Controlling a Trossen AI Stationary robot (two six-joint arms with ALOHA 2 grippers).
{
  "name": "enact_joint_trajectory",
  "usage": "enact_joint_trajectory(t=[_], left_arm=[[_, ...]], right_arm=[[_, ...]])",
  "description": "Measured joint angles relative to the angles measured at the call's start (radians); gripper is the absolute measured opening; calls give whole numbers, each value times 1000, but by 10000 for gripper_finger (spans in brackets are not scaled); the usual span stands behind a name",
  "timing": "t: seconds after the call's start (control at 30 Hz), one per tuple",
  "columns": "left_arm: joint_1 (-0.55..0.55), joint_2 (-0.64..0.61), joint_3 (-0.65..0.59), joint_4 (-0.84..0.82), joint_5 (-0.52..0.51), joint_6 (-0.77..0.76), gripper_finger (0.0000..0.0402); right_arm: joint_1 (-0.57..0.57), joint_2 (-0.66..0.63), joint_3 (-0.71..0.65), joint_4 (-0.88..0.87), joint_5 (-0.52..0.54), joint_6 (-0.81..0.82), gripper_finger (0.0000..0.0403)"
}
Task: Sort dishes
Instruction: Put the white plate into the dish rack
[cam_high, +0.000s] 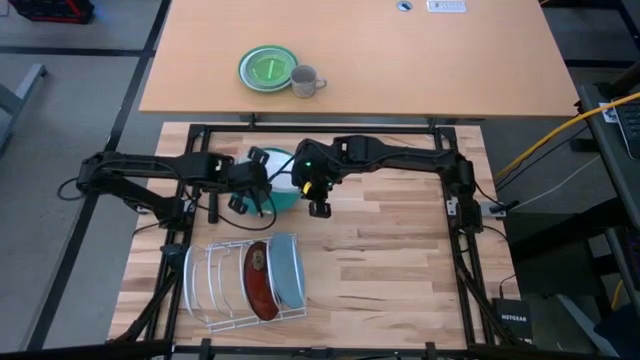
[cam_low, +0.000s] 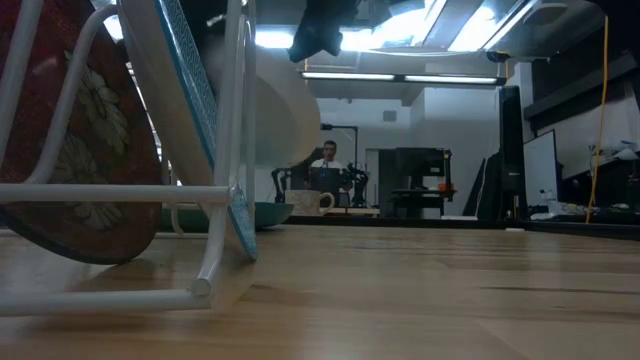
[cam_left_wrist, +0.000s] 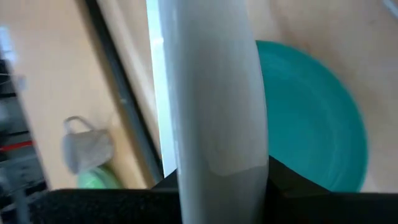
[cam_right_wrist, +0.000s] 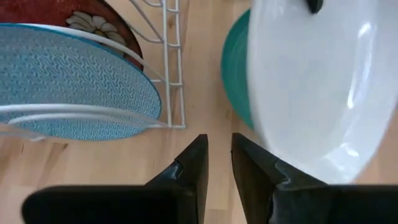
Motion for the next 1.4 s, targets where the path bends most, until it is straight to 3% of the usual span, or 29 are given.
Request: enact_joint_trajectory(t=[0.13, 0.4, 0.53, 0.77, 0.9, 1.13, 1.4], left_arm=[[-36, -63, 0, -21, -92, -2, 55], [-168, -170, 61, -196, -270, -46, 55], [-258, -202, 113, -281, -281, -77, 55], [-447, -218, 224, -417, -278, -142, 55], [-545, -217, 303, -431, -202, -190, 55], [-648, -216, 445, -432, 121, -290, 55], [-701, -215, 554, -409, 343, -247, 55]], right_arm=[[-2, -32, -1, -13, 15, -33, 74], [-3, -147, 2, -6, 201, -71, 74], [-3, -202, 3, -5, 269, -71, 74], [-1, -220, 2, -12, 281, -70, 74], [-1, -218, 2, -21, 281, -70, 74], [-1, -217, 2, -20, 281, -68, 74], [-1, -216, 2, -8, 281, -68, 74]])
